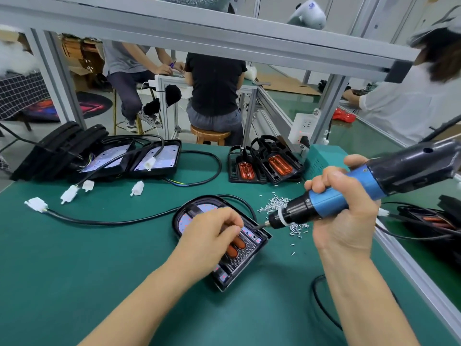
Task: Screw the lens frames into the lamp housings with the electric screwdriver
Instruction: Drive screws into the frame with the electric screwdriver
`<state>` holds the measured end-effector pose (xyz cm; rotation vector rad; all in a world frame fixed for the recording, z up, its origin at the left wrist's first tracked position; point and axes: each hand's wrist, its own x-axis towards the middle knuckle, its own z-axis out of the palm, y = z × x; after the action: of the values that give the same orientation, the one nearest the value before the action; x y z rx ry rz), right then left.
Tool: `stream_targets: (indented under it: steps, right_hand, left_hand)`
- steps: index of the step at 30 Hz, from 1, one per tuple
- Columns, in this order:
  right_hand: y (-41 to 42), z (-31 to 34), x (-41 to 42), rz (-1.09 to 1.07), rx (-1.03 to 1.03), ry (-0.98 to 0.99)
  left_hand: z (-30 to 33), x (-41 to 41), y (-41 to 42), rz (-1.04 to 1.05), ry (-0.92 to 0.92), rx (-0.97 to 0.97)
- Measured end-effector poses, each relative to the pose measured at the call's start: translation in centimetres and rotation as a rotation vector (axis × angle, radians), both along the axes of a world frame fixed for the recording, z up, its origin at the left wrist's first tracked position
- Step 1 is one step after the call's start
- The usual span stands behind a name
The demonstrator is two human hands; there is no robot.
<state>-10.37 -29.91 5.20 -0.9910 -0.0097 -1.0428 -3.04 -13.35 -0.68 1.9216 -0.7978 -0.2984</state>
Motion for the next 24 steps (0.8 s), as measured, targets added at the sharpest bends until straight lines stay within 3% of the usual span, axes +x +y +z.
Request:
stream_targets:
  steps: [3, 5, 17, 24]
  right_hand:
    - [-0.4, -0.7, -0.1, -0.037, -0.064, 0.020]
    - [-0.6, -1.0, -0.1, -0.048, -0.085, 0.026]
    - [-0.8, -2.0, 0.6, -0.034, -0.096, 0.067]
    - [-0.7, -2.1, 0.6, 0.049, -0.235, 0.065]
  left_hand:
    - [-0.7, -0.5, -1.2, 0.008, -0.221, 0.108]
    - [-1.0, -0.5, -1.5, 0.014, -0.267, 0.112]
    - [-1.2, -0.1, -2.1, 0.033, -0.262, 0.108]
    - [-1.4, -0.1, -2.6, 0.059, -0.252, 0.098]
